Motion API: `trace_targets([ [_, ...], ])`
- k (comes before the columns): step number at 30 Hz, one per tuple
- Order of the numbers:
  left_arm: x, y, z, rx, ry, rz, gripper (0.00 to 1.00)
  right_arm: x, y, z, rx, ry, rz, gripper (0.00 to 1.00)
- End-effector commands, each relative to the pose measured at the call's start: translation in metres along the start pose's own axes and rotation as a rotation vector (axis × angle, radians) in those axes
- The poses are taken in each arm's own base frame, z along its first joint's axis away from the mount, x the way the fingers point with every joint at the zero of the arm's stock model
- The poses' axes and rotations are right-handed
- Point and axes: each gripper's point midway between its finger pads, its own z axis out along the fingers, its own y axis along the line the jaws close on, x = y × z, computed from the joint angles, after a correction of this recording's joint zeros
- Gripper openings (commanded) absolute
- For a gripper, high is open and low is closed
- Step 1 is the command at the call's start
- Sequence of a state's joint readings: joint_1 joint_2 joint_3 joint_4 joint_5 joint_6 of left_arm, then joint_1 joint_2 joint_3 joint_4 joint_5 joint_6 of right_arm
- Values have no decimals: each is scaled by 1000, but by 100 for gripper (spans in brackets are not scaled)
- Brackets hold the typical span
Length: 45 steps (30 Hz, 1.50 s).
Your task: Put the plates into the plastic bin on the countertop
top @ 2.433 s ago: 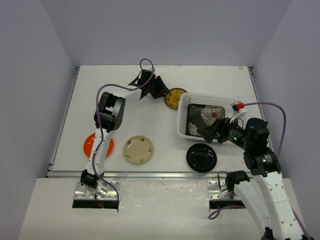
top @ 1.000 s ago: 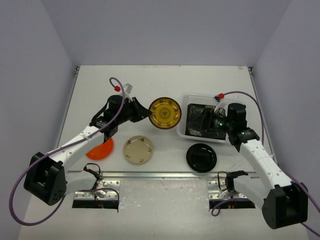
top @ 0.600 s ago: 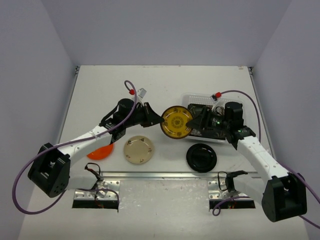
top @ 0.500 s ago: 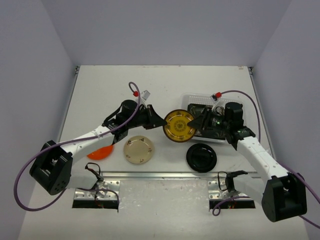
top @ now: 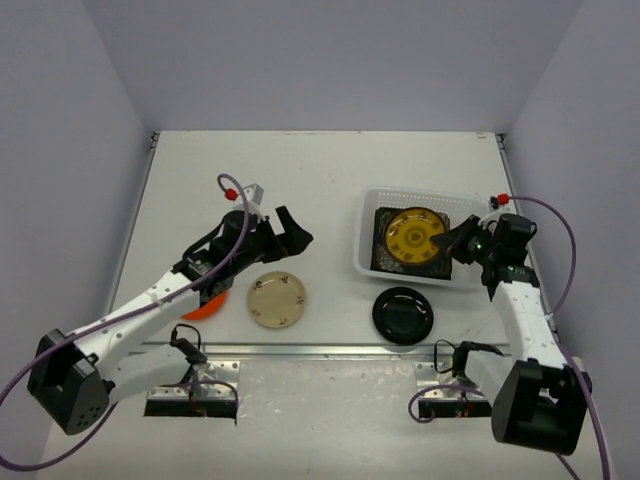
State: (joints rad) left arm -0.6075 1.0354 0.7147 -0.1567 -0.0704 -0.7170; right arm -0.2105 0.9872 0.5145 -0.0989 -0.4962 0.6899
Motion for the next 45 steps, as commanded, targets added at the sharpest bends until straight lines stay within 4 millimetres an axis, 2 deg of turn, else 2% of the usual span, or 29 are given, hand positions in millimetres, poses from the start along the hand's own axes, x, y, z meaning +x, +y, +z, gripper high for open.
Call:
trace_targets([
  [1,-3,77,-39,-325,-114,9,100,-15,-18,12,69,7,-3,3],
  [4,9,104,-58,-432,-97,-4,100,-17,-21,22,63,35,6,8],
  [5,14,114,-67,-474,-112,-55,100,-21,-22,27,66,33,8,15],
  [6,18,121,-74,-494,-130,-112,100,-24,-25,32,72,36,14,28],
  [7,24,121,-75,-485,-117,-141,100,-22,-28,36,79,58,28,54],
  [8,29,120,-76,-473,-108,-177,100,-21,-27,37,75,78,32,90],
  [9,35,127,-80,-505,-96,-203,100,-20,-26,38,88,85,26,98],
  [10,34,127,-80,-510,-117,-253,100,-20,-25,36,92,90,29,99],
  [11,45,138,-83,-561,-108,-313,100,-17,-28,35,142,87,5,99],
  [13,55,150,-84,-611,-95,-339,100,-15,-22,31,178,85,-66,99],
  [15,69,169,-84,-716,-81,-365,100,-18,-35,20,368,81,-191,99],
  [16,70,171,-86,-741,-71,-350,100,-17,-34,17,414,91,-254,99],
  [18,74,176,-85,-816,-26,-314,100,-5,-25,16,410,142,-299,99],
  [20,82,182,-82,-893,33,-270,100,-2,-24,13,419,137,-313,99],
  [25,103,190,-59,-944,166,-187,100,-10,-6,-3,349,46,-350,99],
  [28,120,188,-42,-905,258,-162,100,-8,15,-10,247,45,-377,99],
  [31,125,182,-31,-860,276,-163,100,-2,30,-12,147,44,-395,99],
  [39,124,181,-27,-792,243,-158,92,0,47,-20,57,13,-406,99],
  [45,131,171,-12,-666,249,-159,91,5,56,-22,3,32,-406,99],
])
